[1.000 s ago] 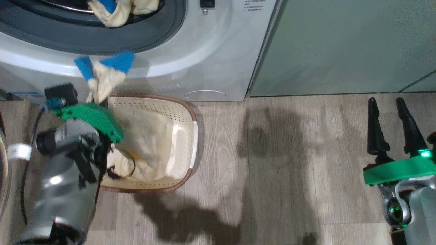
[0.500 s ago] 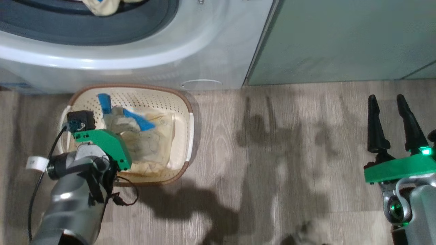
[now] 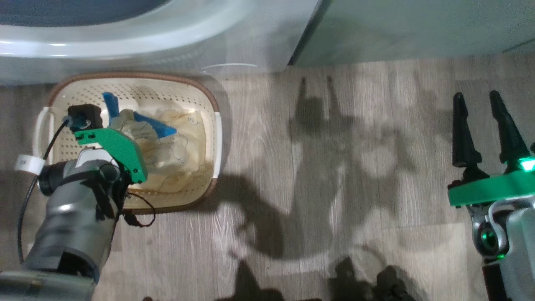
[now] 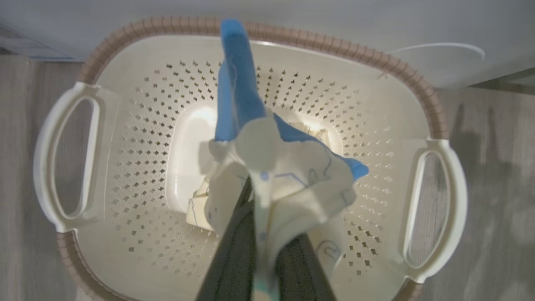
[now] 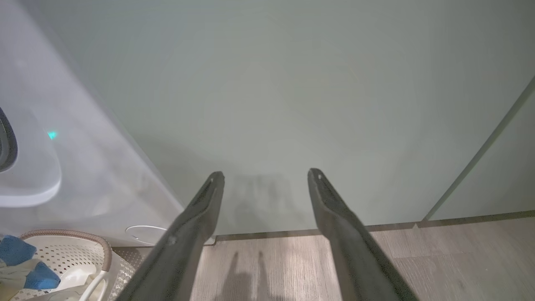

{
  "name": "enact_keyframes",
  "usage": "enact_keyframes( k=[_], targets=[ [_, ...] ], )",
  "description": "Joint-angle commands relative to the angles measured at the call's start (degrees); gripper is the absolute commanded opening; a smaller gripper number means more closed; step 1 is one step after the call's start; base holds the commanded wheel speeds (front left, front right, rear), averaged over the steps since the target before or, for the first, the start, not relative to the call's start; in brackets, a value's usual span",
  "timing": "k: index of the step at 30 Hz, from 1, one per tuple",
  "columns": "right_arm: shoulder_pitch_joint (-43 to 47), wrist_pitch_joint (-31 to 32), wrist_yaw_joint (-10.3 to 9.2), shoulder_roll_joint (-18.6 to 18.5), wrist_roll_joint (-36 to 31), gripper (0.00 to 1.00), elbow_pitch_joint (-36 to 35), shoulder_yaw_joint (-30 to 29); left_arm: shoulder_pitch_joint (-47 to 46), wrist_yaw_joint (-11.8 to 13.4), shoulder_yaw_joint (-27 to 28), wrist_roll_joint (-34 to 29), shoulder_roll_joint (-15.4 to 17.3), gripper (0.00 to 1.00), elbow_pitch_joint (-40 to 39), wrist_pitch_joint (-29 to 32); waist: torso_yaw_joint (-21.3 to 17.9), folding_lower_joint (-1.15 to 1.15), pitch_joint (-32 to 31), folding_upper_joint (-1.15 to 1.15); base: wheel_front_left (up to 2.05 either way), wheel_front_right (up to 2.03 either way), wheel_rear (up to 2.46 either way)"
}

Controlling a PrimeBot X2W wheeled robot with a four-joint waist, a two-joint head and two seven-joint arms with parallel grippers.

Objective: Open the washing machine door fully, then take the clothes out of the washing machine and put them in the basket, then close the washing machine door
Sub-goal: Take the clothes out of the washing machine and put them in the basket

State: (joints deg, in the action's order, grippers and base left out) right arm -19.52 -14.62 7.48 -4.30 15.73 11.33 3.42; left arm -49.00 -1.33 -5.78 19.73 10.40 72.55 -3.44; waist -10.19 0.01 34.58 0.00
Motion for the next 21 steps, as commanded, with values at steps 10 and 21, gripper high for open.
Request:
enact_keyframes(
  k=[10,21],
  targets=[
    [-3.19,-0.38,0.01,-1.09,0.25,1.0,-2.76,1.32,-1.98,0.09,0.95,0.9,5.49,0.0,1.06,3.42,-2.41,-0.01,5.95,0.0,0.0,0.0,0.0],
    [-3.63,-0.38,0.01,-0.74,0.2,1.0,-2.37,0.94,-1.97,-1.18,0.33,1.57,5.95,0.88,1.31,1.24,-2.48,-0.01,5.89,0.0,0.0,0.0,0.0]
  ],
)
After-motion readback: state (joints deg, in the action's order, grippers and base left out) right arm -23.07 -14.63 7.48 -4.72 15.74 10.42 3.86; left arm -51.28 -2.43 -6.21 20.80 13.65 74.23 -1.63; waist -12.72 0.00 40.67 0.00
